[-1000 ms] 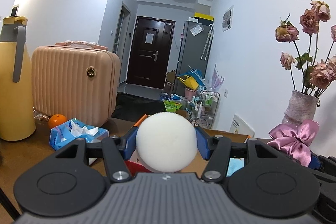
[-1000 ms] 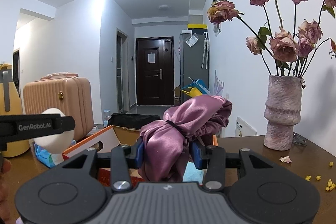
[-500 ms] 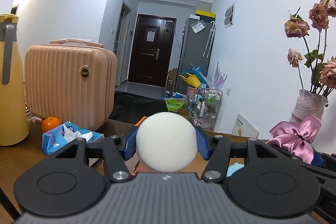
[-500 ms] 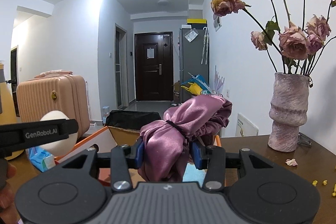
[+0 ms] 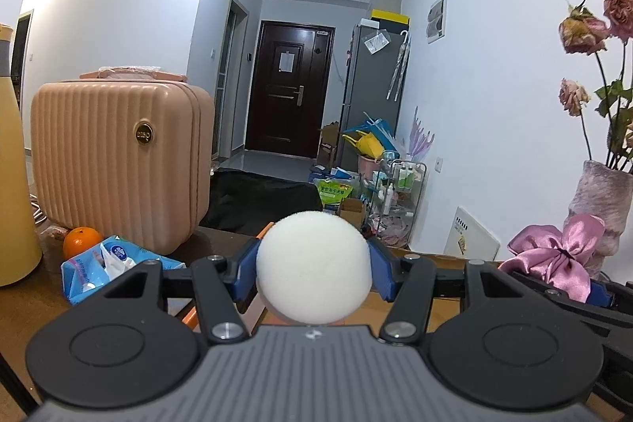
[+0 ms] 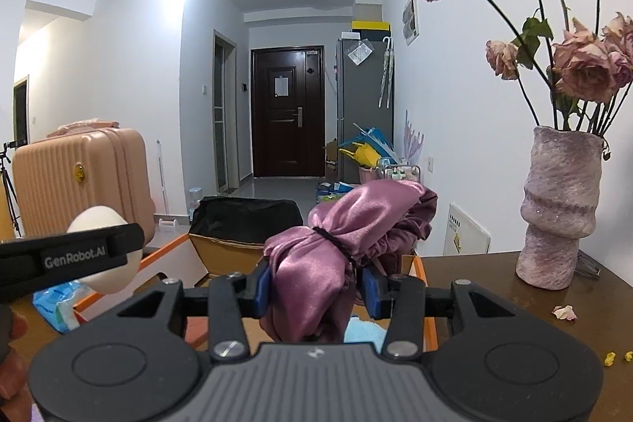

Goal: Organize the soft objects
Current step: 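Carry the white foam ball and pink scrunchie over the cardboard box with both tools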

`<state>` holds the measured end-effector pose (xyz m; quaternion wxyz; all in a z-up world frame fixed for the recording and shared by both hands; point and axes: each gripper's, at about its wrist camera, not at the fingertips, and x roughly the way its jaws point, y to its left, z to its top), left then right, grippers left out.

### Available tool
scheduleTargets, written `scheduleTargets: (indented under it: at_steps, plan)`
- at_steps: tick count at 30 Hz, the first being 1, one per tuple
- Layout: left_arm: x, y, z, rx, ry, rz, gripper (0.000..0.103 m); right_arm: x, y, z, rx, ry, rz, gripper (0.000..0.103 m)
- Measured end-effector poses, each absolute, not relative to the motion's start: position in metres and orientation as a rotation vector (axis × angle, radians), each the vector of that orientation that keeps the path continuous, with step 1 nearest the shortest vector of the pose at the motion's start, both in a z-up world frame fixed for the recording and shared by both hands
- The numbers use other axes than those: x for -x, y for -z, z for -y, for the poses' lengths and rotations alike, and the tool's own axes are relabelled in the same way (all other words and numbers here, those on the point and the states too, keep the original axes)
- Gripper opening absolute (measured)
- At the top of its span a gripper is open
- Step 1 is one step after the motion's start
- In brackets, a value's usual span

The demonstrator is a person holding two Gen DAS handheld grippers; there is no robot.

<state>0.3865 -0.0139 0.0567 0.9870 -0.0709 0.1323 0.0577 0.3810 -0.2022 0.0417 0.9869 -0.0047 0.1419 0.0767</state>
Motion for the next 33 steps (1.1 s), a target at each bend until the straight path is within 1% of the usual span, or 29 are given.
scheduleTargets:
  at_steps: [9, 23, 33]
  plan:
    - [-0.408, -0.054, 0.012, 0.136, -0.124, -0.281, 0.059, -0.406, -0.037, 0.199, 0.023, -0.136, -0.311, 0.044]
    - [-0.432, -0.047, 0.014, 0.118, -0.126, -0.316, 0.059, -0.436, -0.021, 0.192, 0.043, -0.122, -0.403, 0.044]
    - [-0.443, -0.034, 0.015, 0.108, -0.128, -0.355, 0.059, -0.443, -0.011, 0.190, 0.058, -0.116, -0.446, 0.044]
